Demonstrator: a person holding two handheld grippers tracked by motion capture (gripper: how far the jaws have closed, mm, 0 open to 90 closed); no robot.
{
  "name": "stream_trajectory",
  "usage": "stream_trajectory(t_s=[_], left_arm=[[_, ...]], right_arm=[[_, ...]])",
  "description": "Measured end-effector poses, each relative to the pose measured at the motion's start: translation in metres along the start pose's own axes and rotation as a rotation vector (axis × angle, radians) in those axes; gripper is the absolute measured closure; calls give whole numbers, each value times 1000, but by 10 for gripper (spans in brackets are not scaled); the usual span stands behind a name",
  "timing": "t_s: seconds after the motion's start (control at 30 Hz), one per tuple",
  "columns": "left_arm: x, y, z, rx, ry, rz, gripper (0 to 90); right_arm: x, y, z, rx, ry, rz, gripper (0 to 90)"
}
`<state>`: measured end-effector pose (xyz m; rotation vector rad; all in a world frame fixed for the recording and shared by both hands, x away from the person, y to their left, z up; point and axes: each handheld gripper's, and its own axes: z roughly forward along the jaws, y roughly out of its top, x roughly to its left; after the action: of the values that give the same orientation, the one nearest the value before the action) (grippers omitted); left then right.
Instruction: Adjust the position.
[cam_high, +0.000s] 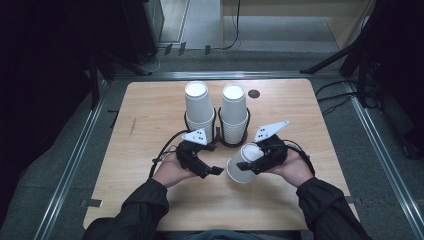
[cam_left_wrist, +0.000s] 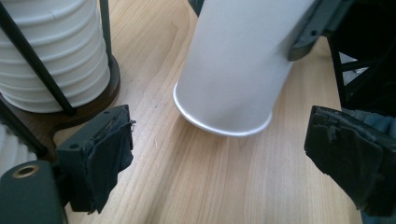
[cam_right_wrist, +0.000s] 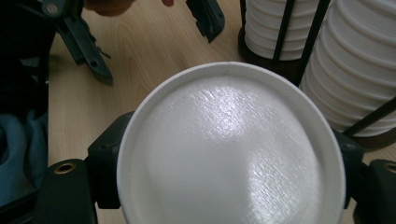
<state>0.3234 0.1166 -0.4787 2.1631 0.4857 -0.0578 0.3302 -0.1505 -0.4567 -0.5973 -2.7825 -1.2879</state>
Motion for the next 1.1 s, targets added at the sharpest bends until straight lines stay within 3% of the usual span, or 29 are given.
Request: stream_trajectory(t_s=[0.1,0.2,0.43,0.57,0.87,0.93,1.1], left_arm=[[1,1,6,4,-1,-1,1],[1,2,11,0,-14,17,0],[-5,1,20,36,2,50,0],[-8,1,22,24,-9,55,0],[-15,2,26,3,-41,84,0],[-18,1,25,-13,-22,105,0],[-18,2,19,-37,-9,107,64]], right_arm=[[1,2,1,-15,11,-14,235],[2,5,3,-39,19,-23,235],[6,15,3,-109,68,-31,236],[10,21,2,-108,78,-48,236],[19,33,0,-172,115,-66,239],[19,34,0,-182,120,-54,239],[16,32,-2,-208,142,-41,239]])
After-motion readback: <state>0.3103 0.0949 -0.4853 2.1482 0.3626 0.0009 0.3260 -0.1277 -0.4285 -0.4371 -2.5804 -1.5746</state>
